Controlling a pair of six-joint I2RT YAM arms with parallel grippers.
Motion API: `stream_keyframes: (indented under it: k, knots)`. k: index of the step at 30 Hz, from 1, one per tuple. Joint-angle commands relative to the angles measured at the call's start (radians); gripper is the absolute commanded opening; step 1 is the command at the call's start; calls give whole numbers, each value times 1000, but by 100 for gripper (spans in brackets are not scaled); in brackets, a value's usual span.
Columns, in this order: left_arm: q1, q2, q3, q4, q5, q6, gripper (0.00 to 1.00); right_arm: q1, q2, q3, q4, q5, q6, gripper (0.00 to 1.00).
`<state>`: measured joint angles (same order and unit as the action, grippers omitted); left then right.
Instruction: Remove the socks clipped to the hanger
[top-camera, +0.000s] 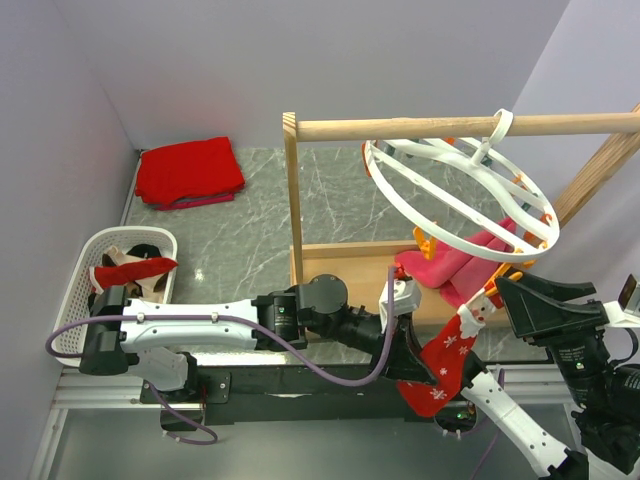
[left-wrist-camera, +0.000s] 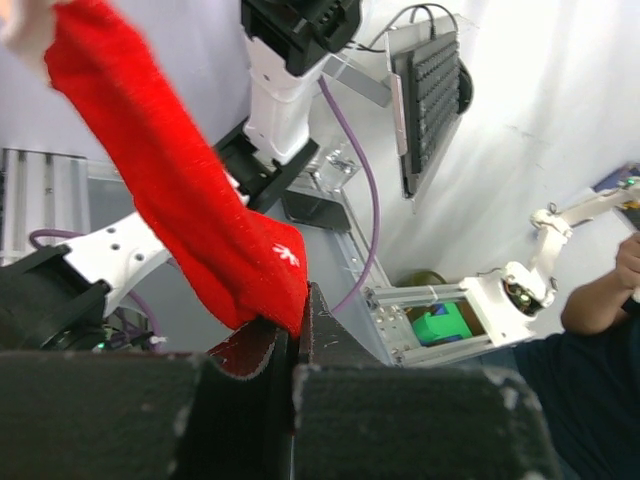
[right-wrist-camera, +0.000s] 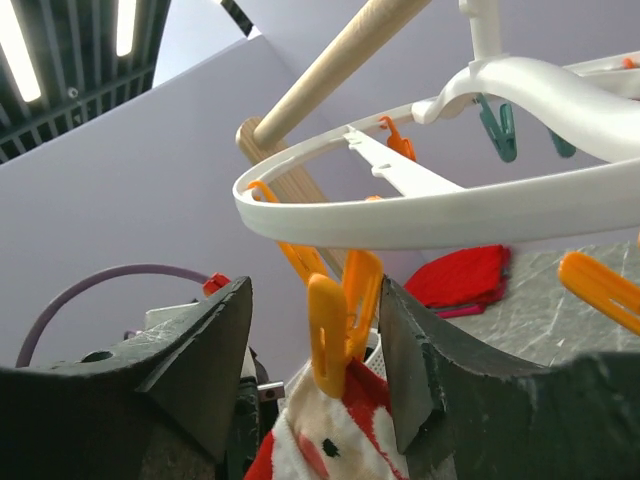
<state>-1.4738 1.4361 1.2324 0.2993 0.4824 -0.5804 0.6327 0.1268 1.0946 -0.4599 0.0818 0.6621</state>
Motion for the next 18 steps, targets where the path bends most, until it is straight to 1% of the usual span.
stream_keyframes:
  k: [1, 3, 6, 10, 18]
  knots:
    - [3, 6, 13, 93, 85, -38, 1, 10, 5, 19, 35, -30, -9, 64]
    - [3, 0, -2, 150, 133, -61, 1, 10, 4, 11, 50, -43, -12, 66]
    - [1, 0, -1, 193, 185, -88, 1, 15, 5, -5, 76, -59, -9, 68]
    - [-6, 14, 16, 181, 194, -90, 1, 16, 17, -38, 136, -79, -1, 71]
    - [-8, 9, 29, 175, 193, -96, 1, 18, 43, -91, 269, -139, 40, 72]
